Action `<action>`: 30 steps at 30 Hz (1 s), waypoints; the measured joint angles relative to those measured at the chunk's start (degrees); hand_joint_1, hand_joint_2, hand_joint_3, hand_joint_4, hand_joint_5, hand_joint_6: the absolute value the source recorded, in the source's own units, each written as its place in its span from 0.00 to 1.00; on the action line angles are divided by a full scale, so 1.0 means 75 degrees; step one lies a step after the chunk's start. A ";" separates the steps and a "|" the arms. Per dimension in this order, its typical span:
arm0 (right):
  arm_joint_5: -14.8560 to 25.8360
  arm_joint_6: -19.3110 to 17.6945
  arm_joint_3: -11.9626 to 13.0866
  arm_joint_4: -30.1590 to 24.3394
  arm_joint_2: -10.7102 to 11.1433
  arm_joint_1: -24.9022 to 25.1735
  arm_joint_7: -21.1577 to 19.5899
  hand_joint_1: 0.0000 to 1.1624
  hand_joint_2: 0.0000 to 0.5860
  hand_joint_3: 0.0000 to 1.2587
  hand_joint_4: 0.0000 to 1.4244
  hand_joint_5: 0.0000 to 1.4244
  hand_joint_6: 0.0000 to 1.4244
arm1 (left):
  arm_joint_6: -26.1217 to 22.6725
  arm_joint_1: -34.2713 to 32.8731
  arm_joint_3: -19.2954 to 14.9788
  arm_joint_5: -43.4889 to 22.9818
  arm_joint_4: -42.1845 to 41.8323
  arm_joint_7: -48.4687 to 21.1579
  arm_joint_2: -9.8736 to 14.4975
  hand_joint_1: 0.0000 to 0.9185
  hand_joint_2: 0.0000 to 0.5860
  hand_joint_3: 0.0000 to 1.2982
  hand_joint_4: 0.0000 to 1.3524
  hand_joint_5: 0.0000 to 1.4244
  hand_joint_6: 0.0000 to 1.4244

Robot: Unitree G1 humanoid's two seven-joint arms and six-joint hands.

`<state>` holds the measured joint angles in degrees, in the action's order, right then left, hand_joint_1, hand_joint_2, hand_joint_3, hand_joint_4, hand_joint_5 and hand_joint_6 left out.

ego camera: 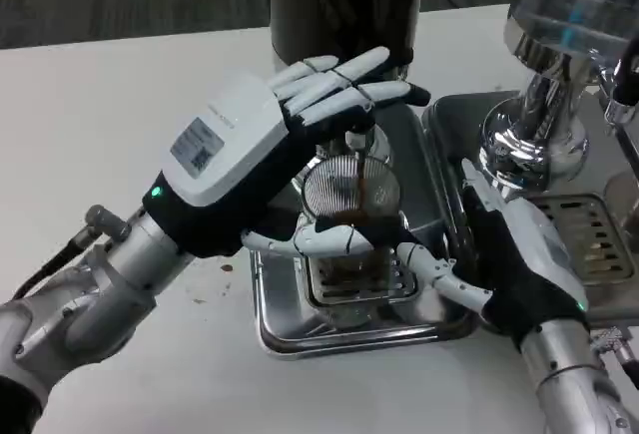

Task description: Grasp the cup under the faucet to collect the drink, then remove the cup.

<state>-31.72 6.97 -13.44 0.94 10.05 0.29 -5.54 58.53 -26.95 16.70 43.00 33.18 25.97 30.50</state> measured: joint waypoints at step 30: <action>-0.0049 0.0202 -0.0175 -0.0124 0.0029 0.0205 0.0316 0.39 0.35 0.00 0.00 0.00 0.00 | -0.0482 0.0276 -0.0109 -0.0028 -0.0335 0.0050 0.0014 0.17 0.28 0.19 0.06 0.25 0.14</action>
<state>-32.08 8.48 -14.75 0.01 10.27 1.82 -3.18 54.92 -24.88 15.88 42.79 30.67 26.34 30.61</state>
